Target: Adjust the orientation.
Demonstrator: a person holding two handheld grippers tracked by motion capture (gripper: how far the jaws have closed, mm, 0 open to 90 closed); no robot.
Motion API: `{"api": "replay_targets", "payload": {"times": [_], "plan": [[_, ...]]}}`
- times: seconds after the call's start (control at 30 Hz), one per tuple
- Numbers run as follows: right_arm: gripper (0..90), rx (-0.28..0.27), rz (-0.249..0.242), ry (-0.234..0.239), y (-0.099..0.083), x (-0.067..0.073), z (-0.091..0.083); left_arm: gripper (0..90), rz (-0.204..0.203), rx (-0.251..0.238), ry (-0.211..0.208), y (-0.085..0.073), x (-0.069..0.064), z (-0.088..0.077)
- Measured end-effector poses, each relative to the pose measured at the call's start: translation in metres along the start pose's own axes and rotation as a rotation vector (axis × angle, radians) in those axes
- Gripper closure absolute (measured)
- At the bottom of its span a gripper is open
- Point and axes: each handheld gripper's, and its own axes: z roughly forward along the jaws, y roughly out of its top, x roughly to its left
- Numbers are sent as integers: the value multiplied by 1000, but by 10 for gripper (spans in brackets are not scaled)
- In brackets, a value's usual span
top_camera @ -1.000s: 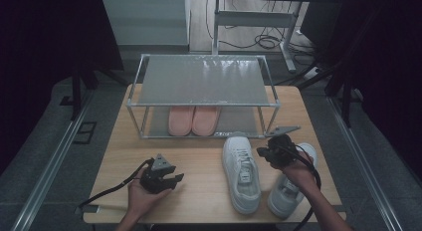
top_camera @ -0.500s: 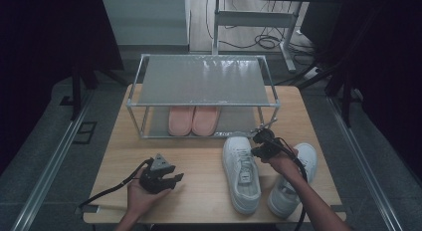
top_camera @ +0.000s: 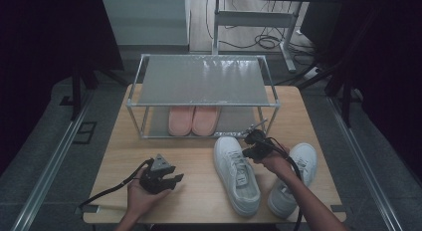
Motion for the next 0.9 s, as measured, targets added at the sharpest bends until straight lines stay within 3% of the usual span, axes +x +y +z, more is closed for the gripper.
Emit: {"api": "replay_targets", "payload": {"times": [0.1,0.2,0.43,0.57,0.73,0.9], "plan": [[900,-6,-24,22,2,6,1,556,0,1,0,0,0,1],[900,-12,-45,75,4,15,1,556,-1,4,1,0,0,1],[900,-16,-81,110,6,25,3,555,-1,5,3,-1,0,1],[900,-22,-73,115,4,22,0,556,-14,-5,-11,-2,2,0],[897,-83,-54,104,-8,18,-21,559,-38,-20,-5,-3,7,-5],[887,-134,-58,99,-19,20,-38,559,-35,-24,-2,-3,7,-5]]}}
